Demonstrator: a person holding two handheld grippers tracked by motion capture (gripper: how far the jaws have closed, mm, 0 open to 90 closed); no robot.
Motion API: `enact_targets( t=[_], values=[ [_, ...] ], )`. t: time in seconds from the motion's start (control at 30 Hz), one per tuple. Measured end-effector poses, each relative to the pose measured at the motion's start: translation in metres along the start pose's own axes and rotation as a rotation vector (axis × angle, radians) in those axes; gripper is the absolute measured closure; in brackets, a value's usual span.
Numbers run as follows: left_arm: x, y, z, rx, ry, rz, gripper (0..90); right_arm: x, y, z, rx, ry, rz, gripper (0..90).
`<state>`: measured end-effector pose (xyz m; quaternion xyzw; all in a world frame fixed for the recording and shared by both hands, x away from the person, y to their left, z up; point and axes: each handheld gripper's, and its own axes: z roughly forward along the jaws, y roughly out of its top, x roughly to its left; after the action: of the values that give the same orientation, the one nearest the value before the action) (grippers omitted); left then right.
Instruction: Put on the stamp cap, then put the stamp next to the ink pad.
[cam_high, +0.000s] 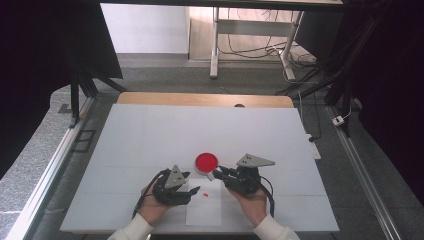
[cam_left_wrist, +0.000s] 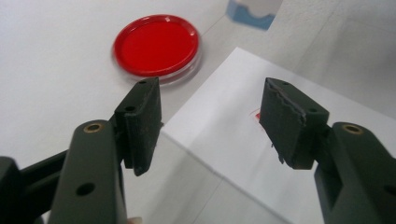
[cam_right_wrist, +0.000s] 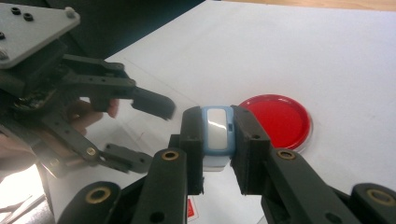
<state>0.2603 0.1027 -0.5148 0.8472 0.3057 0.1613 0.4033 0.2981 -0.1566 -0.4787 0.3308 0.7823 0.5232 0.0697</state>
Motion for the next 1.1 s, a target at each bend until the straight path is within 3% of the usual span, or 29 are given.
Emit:
enact_targets(
  t=[0.43,0.77,1.1],
  values=[
    [0.024,-0.026,-0.041,-0.015,0.029,-0.092,35.1,-0.01,0.004,-0.008,-0.006,-0.023,-0.035,74.9],
    [0.031,-0.05,-0.071,-0.038,0.064,-0.136,34.8,-0.019,0.01,-0.016,-0.026,-0.034,-0.035,74.9],
    [0.036,-0.06,-0.071,-0.03,0.088,-0.136,34.7,-0.028,0.015,-0.019,-0.01,-0.071,-0.075,74.9]
  ],
)
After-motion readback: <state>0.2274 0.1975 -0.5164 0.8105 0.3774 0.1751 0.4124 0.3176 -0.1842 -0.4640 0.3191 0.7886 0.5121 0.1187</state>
